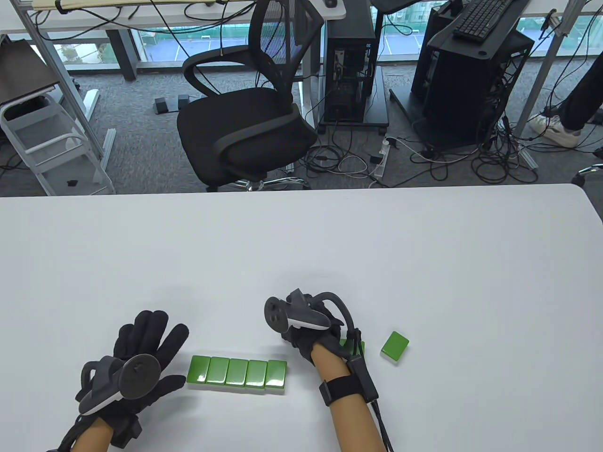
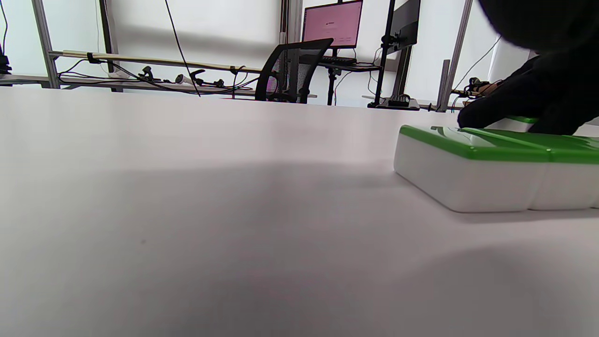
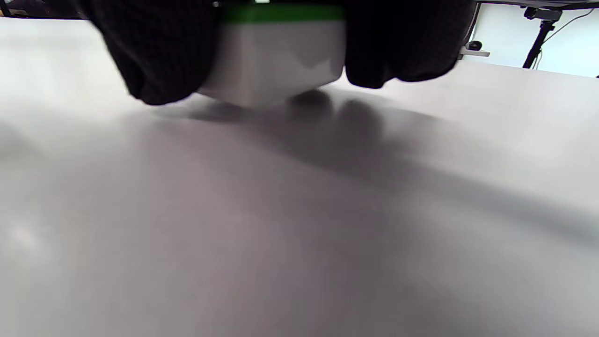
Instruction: Flip mahjong tiles upright in a row
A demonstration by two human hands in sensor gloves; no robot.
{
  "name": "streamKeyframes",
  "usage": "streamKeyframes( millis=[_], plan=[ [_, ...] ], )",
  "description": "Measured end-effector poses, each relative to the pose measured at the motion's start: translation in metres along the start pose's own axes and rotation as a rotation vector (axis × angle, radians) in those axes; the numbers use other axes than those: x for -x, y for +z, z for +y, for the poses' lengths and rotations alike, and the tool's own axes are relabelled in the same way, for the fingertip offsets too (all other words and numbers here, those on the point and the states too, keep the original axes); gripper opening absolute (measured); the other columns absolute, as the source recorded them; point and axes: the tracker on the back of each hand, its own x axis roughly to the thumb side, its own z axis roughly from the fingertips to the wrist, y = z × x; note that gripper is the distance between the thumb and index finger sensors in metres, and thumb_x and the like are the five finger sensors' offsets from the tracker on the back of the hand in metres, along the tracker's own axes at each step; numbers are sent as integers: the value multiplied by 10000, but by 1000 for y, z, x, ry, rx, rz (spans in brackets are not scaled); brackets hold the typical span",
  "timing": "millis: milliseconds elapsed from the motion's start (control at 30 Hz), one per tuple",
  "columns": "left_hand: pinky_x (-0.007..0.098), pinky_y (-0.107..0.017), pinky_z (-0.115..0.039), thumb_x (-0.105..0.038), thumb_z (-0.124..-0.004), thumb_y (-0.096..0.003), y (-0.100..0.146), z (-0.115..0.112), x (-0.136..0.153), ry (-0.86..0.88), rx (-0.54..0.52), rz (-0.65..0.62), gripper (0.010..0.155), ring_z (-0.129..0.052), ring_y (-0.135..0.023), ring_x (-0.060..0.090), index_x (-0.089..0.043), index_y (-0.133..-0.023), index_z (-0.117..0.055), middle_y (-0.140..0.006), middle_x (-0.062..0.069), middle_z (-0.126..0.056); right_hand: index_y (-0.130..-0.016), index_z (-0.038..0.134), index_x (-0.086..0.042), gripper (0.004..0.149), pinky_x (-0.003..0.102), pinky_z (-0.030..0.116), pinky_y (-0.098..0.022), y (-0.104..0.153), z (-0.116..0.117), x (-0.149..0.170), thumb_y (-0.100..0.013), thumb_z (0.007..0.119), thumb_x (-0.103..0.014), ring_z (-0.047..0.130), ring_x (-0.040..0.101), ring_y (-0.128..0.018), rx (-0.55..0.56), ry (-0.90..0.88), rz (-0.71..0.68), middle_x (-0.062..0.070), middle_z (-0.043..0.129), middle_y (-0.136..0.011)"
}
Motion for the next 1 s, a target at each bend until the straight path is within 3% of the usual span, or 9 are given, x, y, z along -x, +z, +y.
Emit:
streamKeyframes(
  millis=[300,567,1000],
  plan=[
    [573,-857,-156,-670,-721,-306,0,0,-1,-13,2,0,910,9,-1135,237,-530,-1005,-154,-1120,-131,74,-1043,481,-286,710,553,668,-650,44,-9,-4,-414,791,-400,651,483,-877,29,3,-77,146,594,-1077],
    [572,-857,-158,-670,-720,-306,0,0,-2,-21,0,-2,909,7,-1135,238,-529,-1005,-155,-1120,-130,74,-1054,415,-311,771,556,663,-657,79,5,-19,-403,807,-437,679,460,-874,-15,-7,-189,123,640,-1063],
    [575,-856,-161,-670,-721,-306,1,0,-3,-26,3,-4,910,0,-1137,239,-529,-1005,-156,-1121,-129,71,-1059,361,-307,804,558,671,-640,91,21,-38,-401,797,-460,690,467,-854,18,44,-204,142,653,-1043]
  ],
)
